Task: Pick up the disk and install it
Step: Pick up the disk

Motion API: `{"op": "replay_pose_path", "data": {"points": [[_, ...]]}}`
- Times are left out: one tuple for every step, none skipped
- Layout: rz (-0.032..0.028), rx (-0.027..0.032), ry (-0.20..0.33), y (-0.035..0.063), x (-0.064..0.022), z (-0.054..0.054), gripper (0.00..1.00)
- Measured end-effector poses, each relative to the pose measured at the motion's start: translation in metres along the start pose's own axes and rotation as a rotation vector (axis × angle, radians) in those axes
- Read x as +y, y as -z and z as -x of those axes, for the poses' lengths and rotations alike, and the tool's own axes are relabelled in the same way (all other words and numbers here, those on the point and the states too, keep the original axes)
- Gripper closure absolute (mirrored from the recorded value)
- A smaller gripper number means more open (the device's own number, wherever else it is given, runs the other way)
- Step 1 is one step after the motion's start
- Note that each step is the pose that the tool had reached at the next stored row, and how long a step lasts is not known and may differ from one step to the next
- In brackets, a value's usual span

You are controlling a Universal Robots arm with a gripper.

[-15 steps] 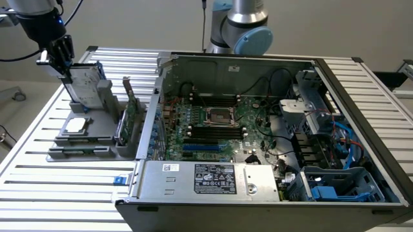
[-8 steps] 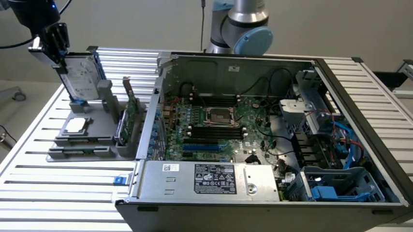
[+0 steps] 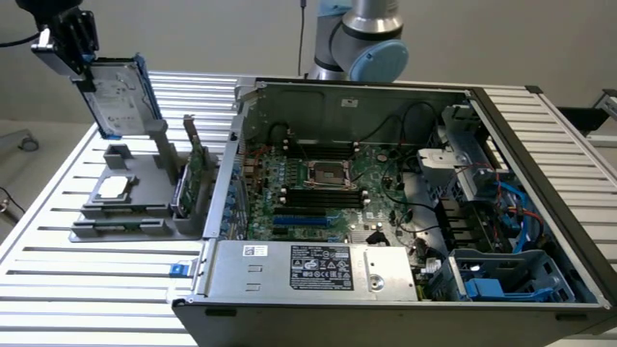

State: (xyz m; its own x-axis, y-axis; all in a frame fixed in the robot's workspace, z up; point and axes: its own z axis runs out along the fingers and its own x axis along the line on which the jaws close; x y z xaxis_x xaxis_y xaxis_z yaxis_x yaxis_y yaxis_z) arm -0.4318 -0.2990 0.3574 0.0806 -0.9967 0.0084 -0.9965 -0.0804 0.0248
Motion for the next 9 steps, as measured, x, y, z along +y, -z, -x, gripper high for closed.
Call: {"op": "replay_pose_path", "data": {"points": [[0.0001,0.0001,0.0,0.0045,-0.0016,0.0,0.67],[0.0,0.0001,0.0,0.0094,-0.0038,0.0,0.67],[0.0001,0.0001,0.0,0.014,-0.0067,-0.001,0.67],[0.0,0.0,0.0,0.0185,-0.0098,-0.001,0.67],[-0.0001,0.0,0.0,0.0231,-0.0129,-0.001,0.67],[0.0002,0.0001,0.0,0.0277,-0.0162,-0.002,0.67],[0.0,0.0,0.0,0.0325,-0.0199,-0.002,0.67],[0.0,0.0,0.0,0.0371,-0.0234,-0.002,0.67],[0.0001,0.0001,0.0,0.0417,-0.027,-0.003,0.67]]}}
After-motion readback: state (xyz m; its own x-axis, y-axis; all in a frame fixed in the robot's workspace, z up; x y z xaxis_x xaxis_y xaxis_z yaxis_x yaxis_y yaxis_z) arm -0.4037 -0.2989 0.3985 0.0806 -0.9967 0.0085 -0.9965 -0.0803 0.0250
